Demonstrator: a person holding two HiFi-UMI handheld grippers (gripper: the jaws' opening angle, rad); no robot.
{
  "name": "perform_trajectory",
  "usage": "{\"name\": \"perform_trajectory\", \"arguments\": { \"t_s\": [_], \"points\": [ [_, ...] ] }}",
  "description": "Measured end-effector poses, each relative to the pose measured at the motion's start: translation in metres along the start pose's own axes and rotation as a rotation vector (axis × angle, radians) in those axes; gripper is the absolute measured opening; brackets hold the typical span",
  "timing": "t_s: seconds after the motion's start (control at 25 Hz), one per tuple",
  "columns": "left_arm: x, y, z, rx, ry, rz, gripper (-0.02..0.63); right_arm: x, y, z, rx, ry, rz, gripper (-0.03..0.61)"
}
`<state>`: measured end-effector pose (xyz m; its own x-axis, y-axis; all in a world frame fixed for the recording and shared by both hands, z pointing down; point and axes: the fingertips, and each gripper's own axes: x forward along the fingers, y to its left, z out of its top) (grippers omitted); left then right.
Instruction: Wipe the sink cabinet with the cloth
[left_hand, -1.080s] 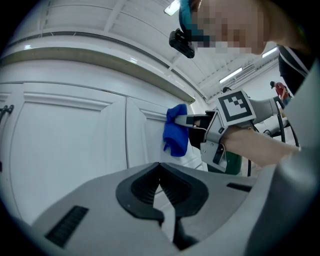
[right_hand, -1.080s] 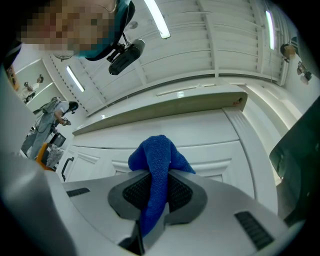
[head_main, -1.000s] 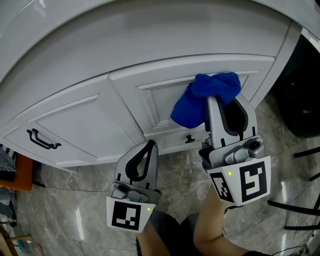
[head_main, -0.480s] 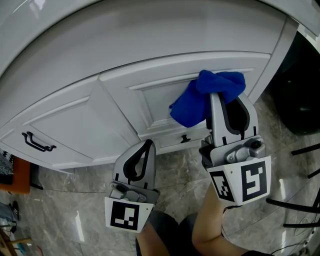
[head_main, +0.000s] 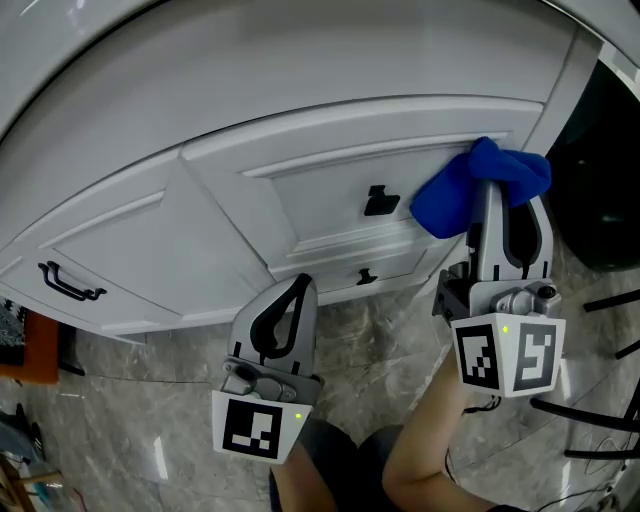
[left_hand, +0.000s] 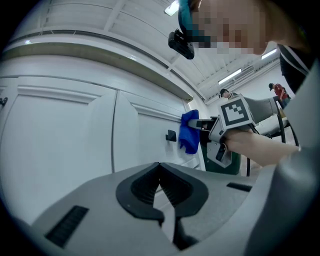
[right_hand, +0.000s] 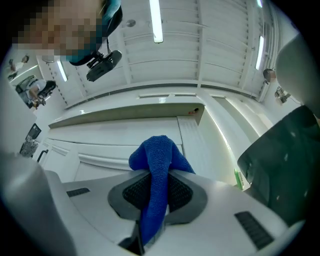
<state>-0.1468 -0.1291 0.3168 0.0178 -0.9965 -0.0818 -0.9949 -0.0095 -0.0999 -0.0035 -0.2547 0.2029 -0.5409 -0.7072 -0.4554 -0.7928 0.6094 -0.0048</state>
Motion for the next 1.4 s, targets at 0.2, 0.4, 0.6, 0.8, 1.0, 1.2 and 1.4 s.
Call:
{"name": "perform_trajectory", "arguments": {
  "t_s": [0.2,0.4,0.6,0.8,1.0,1.2,1.4],
  "points": [
    [0.011,-0.015,-0.005,-0.005,0.011,-0.032,0.005,0.004,0.003,0.002,-0.086,0.014,0.006,0.060],
    [0.023,-0.035,-0.011,0.010,0.008,-0.097,0.005,0.006,0.001,0.001,-0.076,-0.001,0.000,0.060],
    [0.034,-0.062,-0.035,0.050,0.072,-0.199,0.005,0.004,0.000,0.000,-0.053,-0.005,-0.026,0.060],
    [0.025,-0.066,-0.043,-0.062,0.192,-0.117,0.005,0.005,0.016,-0.006,-0.138,0.107,0.034,0.061],
    [-0.006,-0.037,-0.034,-0.053,0.278,0.077,0.005,-0.001,0.040,-0.002,-0.135,0.182,0.079,0.060],
    [-0.027,-0.012,-0.024,-0.053,0.271,0.166,0.005,-0.008,0.094,0.026,-0.110,0.138,0.219,0.060],
    [-0.033,-0.008,-0.023,0.014,0.295,0.178,0.005,-0.017,0.153,0.012,-0.152,0.159,0.327,0.060]
  ]
}}
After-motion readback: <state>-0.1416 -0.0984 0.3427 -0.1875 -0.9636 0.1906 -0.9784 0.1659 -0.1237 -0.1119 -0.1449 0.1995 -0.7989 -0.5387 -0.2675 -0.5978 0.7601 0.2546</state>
